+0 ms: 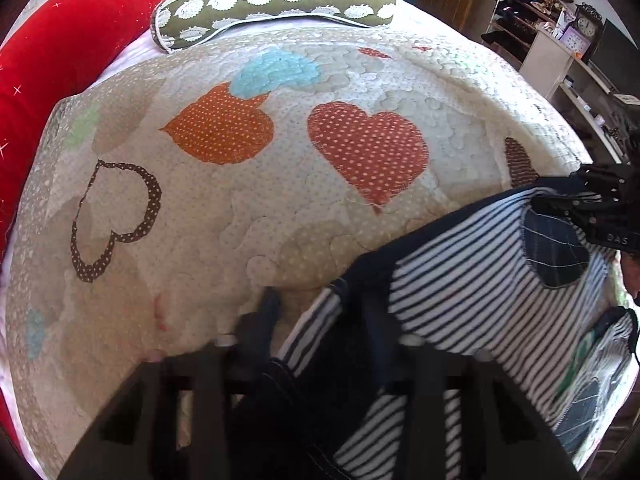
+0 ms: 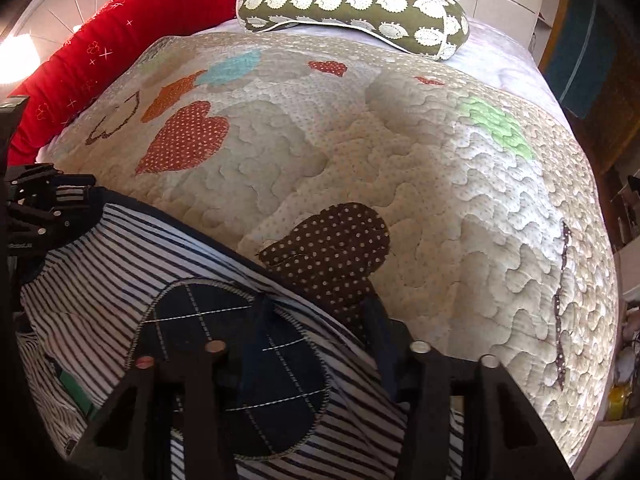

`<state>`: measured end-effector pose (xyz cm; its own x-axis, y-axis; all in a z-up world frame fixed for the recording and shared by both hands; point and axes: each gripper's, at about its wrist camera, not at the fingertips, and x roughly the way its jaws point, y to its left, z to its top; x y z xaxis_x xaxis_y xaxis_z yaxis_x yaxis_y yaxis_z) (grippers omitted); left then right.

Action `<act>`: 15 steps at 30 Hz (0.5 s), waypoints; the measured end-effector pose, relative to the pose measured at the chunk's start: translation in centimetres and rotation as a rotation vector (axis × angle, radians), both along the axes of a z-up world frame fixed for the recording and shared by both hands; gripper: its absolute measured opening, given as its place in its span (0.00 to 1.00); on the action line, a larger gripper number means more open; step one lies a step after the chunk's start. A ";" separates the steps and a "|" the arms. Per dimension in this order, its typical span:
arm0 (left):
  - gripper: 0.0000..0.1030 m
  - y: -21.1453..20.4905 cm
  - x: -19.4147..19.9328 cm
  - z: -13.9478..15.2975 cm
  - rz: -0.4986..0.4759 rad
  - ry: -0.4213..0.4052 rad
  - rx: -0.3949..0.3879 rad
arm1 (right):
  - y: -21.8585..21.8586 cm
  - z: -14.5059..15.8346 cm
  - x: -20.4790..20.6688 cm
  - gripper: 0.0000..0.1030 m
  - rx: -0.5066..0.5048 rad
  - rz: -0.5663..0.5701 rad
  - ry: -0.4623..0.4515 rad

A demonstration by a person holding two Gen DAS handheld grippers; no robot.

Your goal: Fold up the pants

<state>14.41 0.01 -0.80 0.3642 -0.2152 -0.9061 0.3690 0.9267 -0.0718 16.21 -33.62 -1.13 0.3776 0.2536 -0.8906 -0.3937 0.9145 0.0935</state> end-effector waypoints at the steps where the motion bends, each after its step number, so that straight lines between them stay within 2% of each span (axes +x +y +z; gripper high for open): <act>1: 0.05 -0.2 -0.3 0.3 0.000 0.003 -0.001 | 0.1 0.2 -0.2 0.06 0.043 0.002 0.029; 4: 0.05 -0.9 -2.0 1.5 0.000 -0.056 0.043 | 0.6 1.5 -2.2 0.05 0.046 0.002 -0.001; 9: 0.05 0.2 -6.2 5.4 0.036 -0.135 0.012 | 0.6 5.6 -6.9 0.05 0.045 -0.021 -0.087; 12: 0.05 1.0 -10.4 7.9 0.045 -0.194 -0.015 | 0.8 7.9 -11.0 0.05 0.055 -0.026 -0.136; 15: 0.05 1.8 -15.2 9.3 0.054 -0.247 -0.033 | 1.2 9.0 -15.6 0.05 0.062 -0.026 -0.163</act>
<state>-0.74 1.79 8.48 0.5855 -0.2173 -0.7810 0.3288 0.9443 -0.0163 0.64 -32.39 7.83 0.5231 0.2946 -0.7997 -0.3845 0.9190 0.0870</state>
